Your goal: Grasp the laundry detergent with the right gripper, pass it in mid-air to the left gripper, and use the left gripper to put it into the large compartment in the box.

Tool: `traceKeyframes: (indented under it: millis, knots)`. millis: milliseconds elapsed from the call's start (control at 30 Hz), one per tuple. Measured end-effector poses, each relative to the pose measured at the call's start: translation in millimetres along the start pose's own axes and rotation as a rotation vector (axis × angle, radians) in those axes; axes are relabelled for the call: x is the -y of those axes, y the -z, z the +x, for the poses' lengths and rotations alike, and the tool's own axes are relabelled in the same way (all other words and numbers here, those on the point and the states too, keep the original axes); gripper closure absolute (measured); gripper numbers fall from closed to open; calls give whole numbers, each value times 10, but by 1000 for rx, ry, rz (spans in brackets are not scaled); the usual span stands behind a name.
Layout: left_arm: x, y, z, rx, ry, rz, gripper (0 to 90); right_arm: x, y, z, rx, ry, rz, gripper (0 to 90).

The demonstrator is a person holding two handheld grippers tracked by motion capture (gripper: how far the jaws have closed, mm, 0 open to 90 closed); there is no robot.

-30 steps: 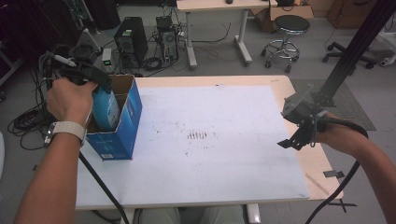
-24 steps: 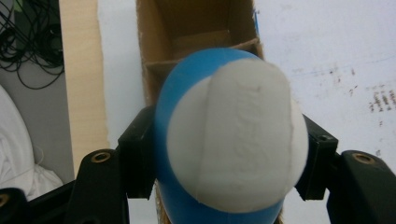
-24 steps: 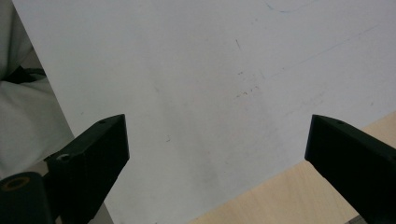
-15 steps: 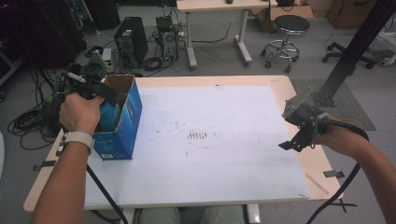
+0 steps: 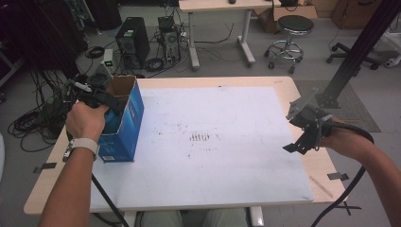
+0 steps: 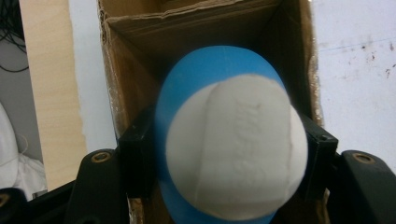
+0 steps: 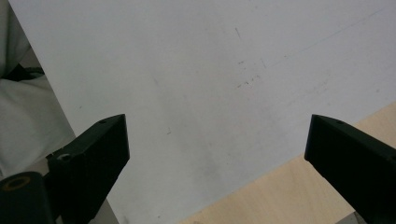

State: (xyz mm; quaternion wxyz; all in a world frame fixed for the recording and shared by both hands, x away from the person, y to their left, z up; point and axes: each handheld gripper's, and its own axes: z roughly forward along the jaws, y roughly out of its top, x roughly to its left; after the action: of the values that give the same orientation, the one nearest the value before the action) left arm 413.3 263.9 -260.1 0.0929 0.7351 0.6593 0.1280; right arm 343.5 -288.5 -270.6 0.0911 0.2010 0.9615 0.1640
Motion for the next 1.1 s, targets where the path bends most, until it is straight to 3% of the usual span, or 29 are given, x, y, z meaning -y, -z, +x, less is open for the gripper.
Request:
traceKeyframes:
  millis: [500, 1100]
  knots:
    - [30, -182, 0, 11, -19, 28, 379, -2, -23, -2, -3, -6, 1, 64]
    - [39, -193, 50, 23, -9, 15, 353, -17, -80, 7, -15, 0, 1, 66]
